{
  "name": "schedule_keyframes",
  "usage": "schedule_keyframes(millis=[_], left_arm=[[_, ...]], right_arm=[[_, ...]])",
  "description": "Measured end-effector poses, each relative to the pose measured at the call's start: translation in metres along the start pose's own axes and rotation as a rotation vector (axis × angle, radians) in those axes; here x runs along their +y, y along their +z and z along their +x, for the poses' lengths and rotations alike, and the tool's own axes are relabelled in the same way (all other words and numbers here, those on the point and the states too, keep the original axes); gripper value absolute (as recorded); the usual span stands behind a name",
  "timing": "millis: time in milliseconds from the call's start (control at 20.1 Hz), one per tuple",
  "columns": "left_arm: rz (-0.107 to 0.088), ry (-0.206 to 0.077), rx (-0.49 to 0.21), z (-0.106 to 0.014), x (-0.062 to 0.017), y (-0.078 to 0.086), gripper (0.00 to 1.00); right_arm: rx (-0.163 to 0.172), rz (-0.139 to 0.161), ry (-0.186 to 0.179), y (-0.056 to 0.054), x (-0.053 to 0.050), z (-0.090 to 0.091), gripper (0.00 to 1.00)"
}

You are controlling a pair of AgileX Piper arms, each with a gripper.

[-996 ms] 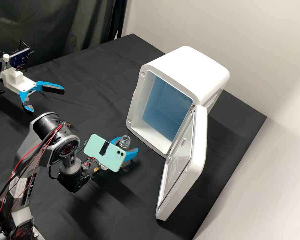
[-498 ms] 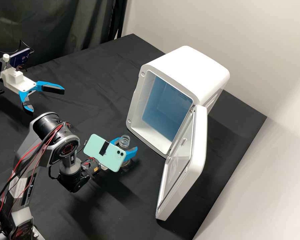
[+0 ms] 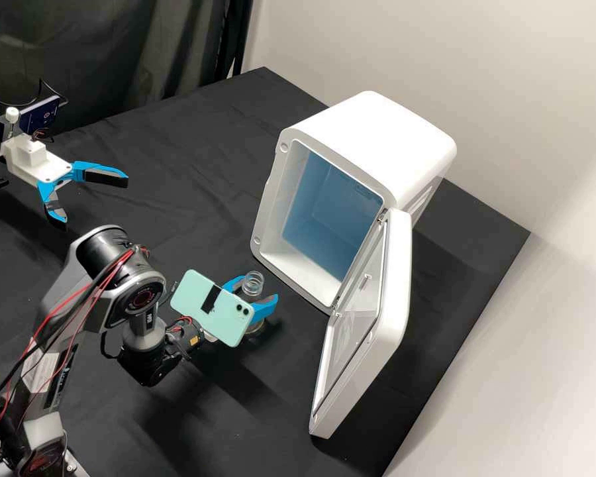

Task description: Place the flask in the incubator

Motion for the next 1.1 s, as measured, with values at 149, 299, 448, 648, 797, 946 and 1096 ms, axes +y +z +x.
schedule_keyframes(millis=[149,299,448,648,797,946,1096], left_arm=[[0.0,-0.001,-0.002,0.0,-0.0001,0.0,1.0],[0.0,-0.001,-0.002,0.0,-0.0001,0.0,1.0],[0.0,-0.001,-0.002,0.0,-0.0001,0.0,1.0],[0.0,-0.001,-0.002,0.0,-0.0001,0.0,1.0],[0.0,-0.001,-0.002,0.0,-0.0001,0.0,1.0],[0.0,-0.001,-0.002,0.0,-0.0001,0.0,1.0],[0.0,-0.001,-0.002,0.0,-0.0001,0.0,1.0]], right_arm=[[-0.018,0.008,0.031,0.01,0.004,0.006,0.0],[-0.027,0.014,0.054,0.018,0.007,0.01,0.0],[-0.03,0.015,0.061,0.021,0.007,0.013,0.0],[-0.034,0.016,0.06,0.022,0.007,0.013,0.0],[-0.034,0.016,0.06,0.022,0.007,0.013,0.0],[-0.034,0.016,0.06,0.022,0.007,0.013,0.0],[-0.032,0.017,0.06,0.019,0.006,0.013,0.0]])
